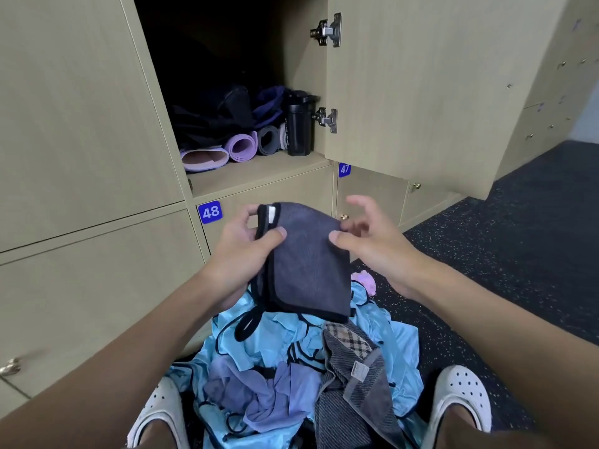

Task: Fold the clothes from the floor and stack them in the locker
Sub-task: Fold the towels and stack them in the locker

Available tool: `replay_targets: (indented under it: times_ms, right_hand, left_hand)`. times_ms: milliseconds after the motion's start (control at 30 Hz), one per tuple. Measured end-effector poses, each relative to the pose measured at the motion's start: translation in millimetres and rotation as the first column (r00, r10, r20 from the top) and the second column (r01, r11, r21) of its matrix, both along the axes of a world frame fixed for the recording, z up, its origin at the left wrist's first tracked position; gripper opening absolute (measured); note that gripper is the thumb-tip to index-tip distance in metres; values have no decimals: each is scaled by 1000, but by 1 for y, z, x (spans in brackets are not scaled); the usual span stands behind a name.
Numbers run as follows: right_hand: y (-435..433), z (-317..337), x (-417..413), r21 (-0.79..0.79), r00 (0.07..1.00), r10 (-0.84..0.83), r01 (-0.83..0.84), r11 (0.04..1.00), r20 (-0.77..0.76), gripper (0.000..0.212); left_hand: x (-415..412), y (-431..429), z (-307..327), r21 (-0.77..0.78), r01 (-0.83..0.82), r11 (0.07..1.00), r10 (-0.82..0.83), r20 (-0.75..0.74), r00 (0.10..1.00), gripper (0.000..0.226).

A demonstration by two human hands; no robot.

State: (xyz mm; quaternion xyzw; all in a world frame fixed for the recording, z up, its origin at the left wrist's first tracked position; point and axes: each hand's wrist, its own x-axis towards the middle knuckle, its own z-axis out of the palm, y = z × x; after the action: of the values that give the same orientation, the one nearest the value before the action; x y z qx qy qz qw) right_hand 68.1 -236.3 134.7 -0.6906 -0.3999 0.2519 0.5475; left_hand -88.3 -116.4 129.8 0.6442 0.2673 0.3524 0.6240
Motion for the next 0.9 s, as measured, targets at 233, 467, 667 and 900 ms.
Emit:
replay_targets:
  times_ms: [233,467,667,900]
  right_hand:
    - [8,-6,3,104,893,82,-39,994,-443,85]
    - [43,1,22,182,939,-28,96,979,-344,45]
    - [82,-3,38,119,938,156,-125,985,-311,48]
    - [166,-10,56,98,958,125,-102,990,-259,61]
  left_hand:
    - [-3,9,7,-291,-37,956,62,77,995,26]
    - [15,19,3,-288,-40,957,25,-55,998,61]
    - [25,63,7,-141,-162,977,157,-48,986,67]
    - [39,120,7,-11,-290,957,281,-211,936,45]
